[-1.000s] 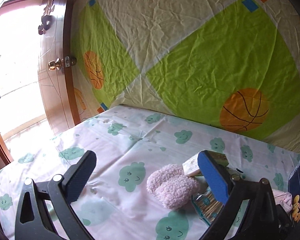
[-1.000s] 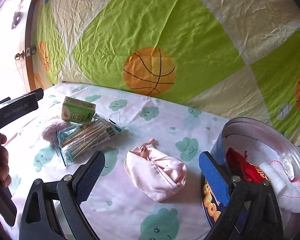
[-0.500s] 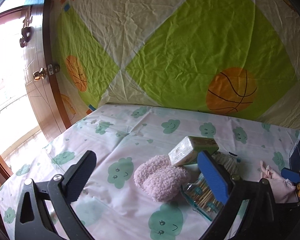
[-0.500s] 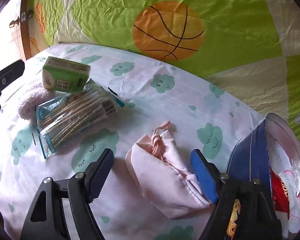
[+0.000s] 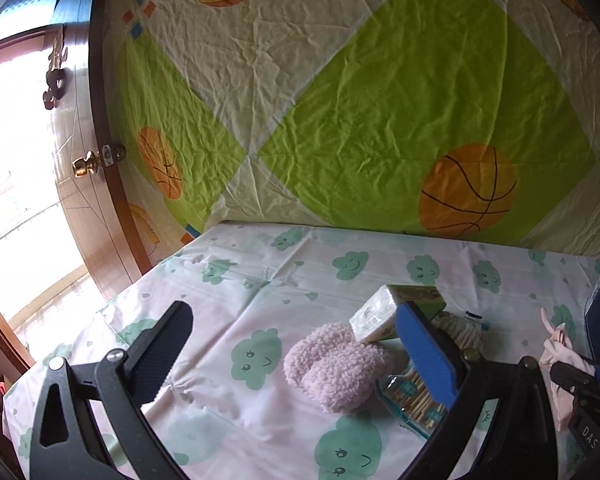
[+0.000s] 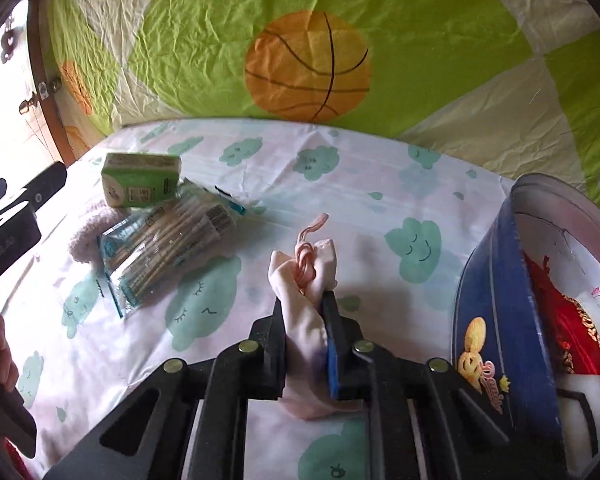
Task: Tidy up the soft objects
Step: 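Grasp the pink cloth with the right tool while the left tool grasps the bag of wooden sticks, then lift the pink cloth over the tin with the right tool while the left tool lifts the stick bag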
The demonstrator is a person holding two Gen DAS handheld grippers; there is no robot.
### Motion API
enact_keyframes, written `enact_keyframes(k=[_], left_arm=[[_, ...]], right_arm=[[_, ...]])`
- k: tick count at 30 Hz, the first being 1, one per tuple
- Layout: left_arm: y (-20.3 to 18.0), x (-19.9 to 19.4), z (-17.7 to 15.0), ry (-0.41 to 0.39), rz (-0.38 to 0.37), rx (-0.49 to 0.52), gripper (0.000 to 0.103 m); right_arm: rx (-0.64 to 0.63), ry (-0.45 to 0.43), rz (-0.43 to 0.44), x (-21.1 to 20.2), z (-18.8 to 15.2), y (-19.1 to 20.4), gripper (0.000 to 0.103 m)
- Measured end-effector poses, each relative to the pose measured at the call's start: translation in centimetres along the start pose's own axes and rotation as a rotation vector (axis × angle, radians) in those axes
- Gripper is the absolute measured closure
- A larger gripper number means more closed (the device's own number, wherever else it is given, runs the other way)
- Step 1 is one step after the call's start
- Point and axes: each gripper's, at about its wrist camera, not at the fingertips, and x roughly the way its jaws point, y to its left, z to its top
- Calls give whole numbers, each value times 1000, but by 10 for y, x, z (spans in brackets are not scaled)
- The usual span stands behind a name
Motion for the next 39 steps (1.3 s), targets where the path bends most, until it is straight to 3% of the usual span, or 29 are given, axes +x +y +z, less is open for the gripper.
enact_keyframes(k=[4, 7, 11, 13, 16, 20, 27, 31, 34, 36, 38, 39], left_arm=[[-9, -10, 0, -31, -145, 14, 2], [-34, -21, -4, -54, -234, 127, 2], [-70, -24, -14, -20, -333, 283, 2], [-85, -15, -20, 30, -336, 340, 3], [-98, 1, -22, 119, -344, 382, 14], [-100, 25, -20, 222, -368, 335, 15], [-104, 73, -21, 419, -329, 264, 14], [-99, 75, -21, 432, -345, 229, 16], [-97, 73, -21, 433, -378, 213, 32], [-93, 73, -20, 425, -360, 195, 43], [-90, 72, -18, 415, -371, 169, 60], [-88, 70, -18, 409, -385, 156, 62]], right_arm=[[24, -179, 29, -38, -8, -5, 87], [43, -276, 42, -61, -18, -8, 87], [52, -326, 9, -78, -26, -14, 87], [60, -330, 2, -81, -29, -18, 87], [85, -322, -8, -78, -28, -24, 87], [123, -309, 1, -76, -30, -34, 87], [112, -322, -5, -79, -29, -34, 87], [113, -319, 0, -78, -28, -35, 87], [113, -311, 1, -76, -28, -34, 87], [111, -310, 2, -76, -28, -33, 87], [110, -317, 1, -77, -29, -32, 87], [110, -323, 3, -78, -29, -32, 87]])
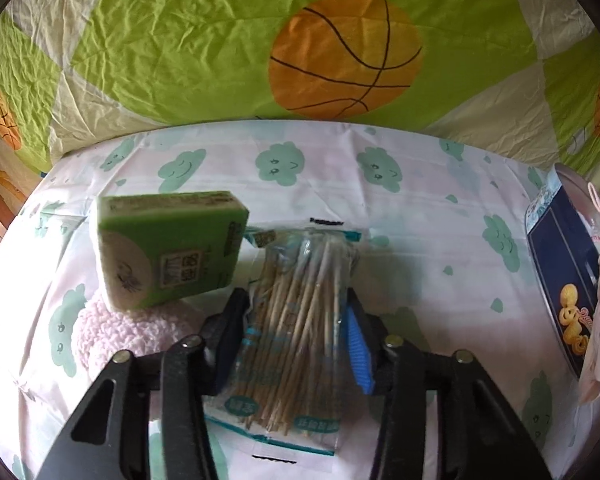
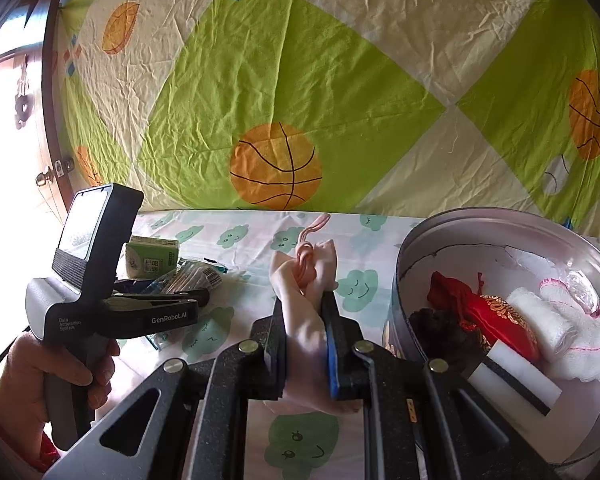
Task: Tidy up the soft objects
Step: 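Lift the pink cloth over the tin with the right tool while the left tool lifts the stick bag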
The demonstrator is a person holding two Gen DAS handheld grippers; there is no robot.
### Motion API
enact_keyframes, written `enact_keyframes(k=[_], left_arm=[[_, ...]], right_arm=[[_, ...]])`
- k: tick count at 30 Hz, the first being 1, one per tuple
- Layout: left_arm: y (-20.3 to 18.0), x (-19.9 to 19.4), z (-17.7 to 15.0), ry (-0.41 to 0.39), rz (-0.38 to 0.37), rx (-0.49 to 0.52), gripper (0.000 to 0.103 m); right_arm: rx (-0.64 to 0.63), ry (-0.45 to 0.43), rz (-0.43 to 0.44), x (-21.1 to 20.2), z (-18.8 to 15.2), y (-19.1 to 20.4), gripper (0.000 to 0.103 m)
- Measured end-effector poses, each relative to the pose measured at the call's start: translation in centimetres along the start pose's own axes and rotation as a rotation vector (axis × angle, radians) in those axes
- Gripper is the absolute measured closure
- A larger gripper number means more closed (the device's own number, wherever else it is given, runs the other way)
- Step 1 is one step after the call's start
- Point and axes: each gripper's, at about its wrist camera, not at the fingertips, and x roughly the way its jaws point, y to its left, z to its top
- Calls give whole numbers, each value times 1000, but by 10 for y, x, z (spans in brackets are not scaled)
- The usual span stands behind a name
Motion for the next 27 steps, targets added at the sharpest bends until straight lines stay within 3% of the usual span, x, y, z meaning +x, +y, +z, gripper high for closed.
enact_keyframes(k=[2, 6, 11, 16, 22, 27], left_arm=[[-1, -5, -1, -24, 3, -1, 68], [-11, -30, -5, -152, 71, 31, 68], [-17, -52, -12, -260, 46, 0, 68], [-32, -75, -21, -363, 88, 3, 68], [-37, -98, -31, -440, 78, -57, 68], [-46, -103, -36, -462, 97, -46, 68]], right_arm=[[-2, -12, -2, -2, 0, 1, 87], [-12, -40, -15, -6, 1, 1, 87], [-17, -73, -26, -11, 2, 1, 87], [-35, -133, -71, -21, 3, 2, 87], [-62, -243, -122, -43, 6, 6, 87], [-90, -266, -139, -52, 3, 9, 87]])
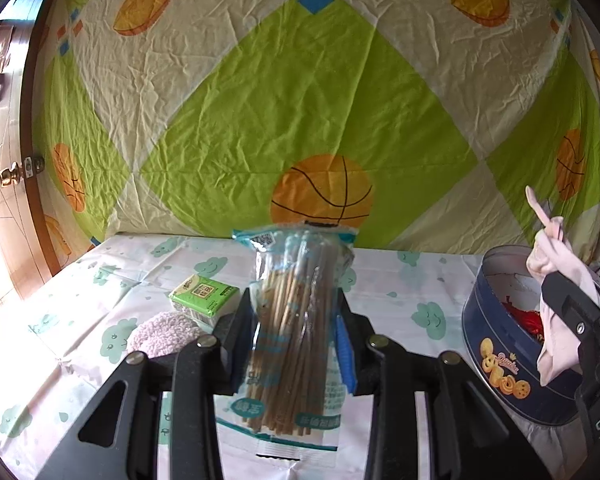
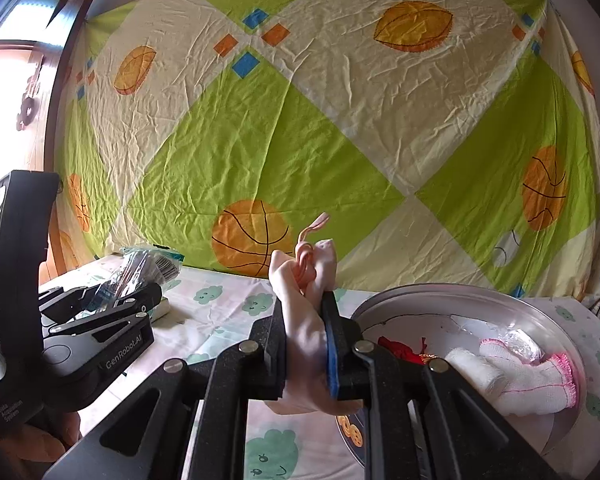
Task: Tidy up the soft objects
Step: 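Lift the pink cloth over the tin with the right tool while the left tool lifts the stick bag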
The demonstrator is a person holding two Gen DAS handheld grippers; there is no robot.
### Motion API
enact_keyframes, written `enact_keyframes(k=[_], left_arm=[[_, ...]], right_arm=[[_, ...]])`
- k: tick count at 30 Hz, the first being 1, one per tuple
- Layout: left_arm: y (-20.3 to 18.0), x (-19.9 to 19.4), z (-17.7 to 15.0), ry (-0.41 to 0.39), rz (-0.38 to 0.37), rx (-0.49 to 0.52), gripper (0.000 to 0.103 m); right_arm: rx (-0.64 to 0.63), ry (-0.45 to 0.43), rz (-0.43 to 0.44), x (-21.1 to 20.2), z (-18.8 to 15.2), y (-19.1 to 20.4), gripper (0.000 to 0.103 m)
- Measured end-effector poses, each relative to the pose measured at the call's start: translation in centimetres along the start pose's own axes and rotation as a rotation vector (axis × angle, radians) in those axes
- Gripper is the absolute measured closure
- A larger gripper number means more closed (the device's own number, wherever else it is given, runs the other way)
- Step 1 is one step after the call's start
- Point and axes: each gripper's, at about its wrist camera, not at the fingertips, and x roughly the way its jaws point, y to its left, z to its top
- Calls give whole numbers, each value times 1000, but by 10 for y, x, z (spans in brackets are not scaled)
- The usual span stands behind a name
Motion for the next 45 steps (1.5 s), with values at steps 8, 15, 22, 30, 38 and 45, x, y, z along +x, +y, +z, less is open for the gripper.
enact_keyframes(k=[8, 15, 22, 30, 38, 45], left_arm=[[-14, -8, -5, -10, 2, 16, 68], [-22, -10, -8, 1, 0, 16, 68], [-25, -14, -12, 5, 2, 9, 68], [-32, -21, -15, 6, 0, 9, 68], [-40, -27, -19, 9, -3, 12, 68], [-51, -36, -21, 2, -15, 6, 68]], right_arm=[[-39, -20, -7, -14, -2, -2, 87], [-39, -20, -14, -22, -5, -10, 87], [-43, -18, -1, -28, -7, -13, 87], [-56, -32, 13, -38, -9, -15, 87], [-70, -46, 5, -49, -12, -21, 87], [-64, -56, -2, -58, -13, -28, 87]])
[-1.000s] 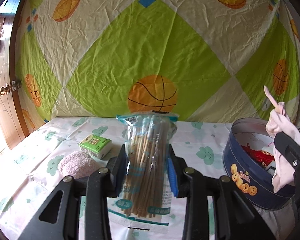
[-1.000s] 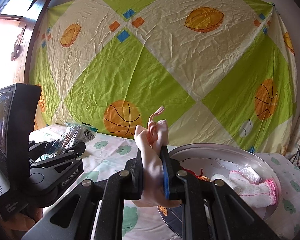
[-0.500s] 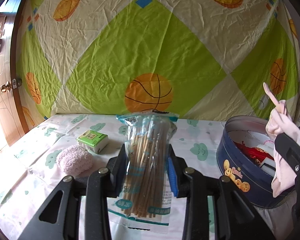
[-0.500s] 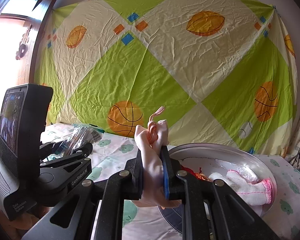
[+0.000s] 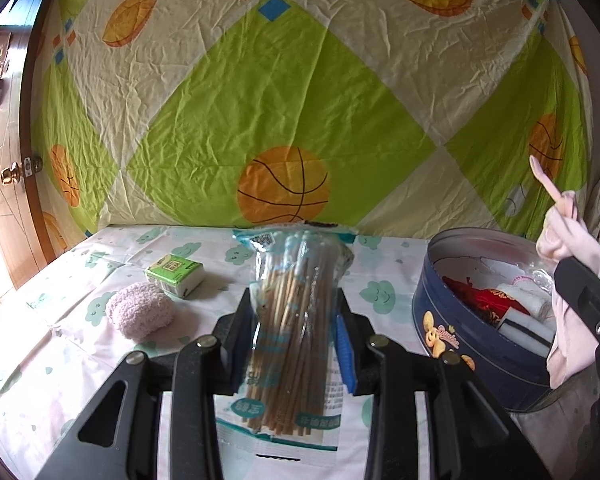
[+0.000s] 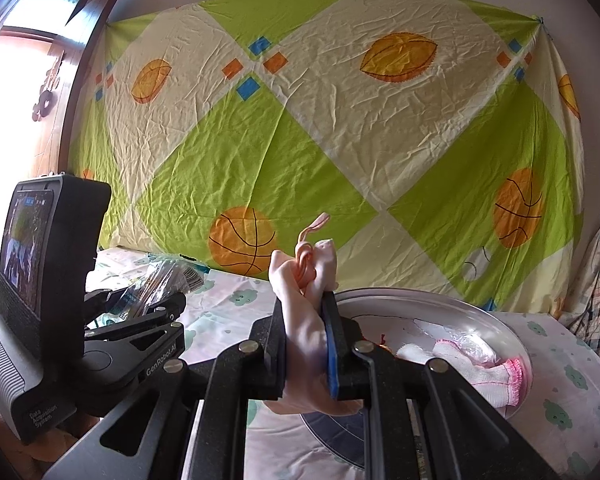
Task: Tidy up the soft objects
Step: 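Lift the pink cloth over the tin with the right tool while the left tool lifts the stick bag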
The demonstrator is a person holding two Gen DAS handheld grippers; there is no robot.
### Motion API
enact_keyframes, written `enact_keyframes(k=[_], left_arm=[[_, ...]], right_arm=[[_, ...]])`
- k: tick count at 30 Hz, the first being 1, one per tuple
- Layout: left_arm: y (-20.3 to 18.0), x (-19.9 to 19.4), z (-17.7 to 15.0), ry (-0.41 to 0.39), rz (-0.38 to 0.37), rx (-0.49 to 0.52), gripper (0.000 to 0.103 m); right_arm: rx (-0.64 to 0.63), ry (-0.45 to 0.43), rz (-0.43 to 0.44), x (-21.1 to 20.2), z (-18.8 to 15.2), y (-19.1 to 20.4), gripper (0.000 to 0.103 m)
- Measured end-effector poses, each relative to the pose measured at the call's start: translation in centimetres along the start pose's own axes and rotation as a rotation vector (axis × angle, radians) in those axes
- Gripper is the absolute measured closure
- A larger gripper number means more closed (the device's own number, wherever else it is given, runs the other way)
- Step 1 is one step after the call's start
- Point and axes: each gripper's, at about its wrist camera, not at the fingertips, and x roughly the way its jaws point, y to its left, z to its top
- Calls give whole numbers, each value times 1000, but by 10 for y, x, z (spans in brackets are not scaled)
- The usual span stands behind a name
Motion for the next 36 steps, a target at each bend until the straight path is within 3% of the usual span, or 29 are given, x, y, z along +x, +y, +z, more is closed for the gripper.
enact_keyframes(k=[36], left_arm=[[-70, -26, 6, -52, -90, 38, 68]], right_arm=[[32, -23, -123, -29, -7, -78, 87]])
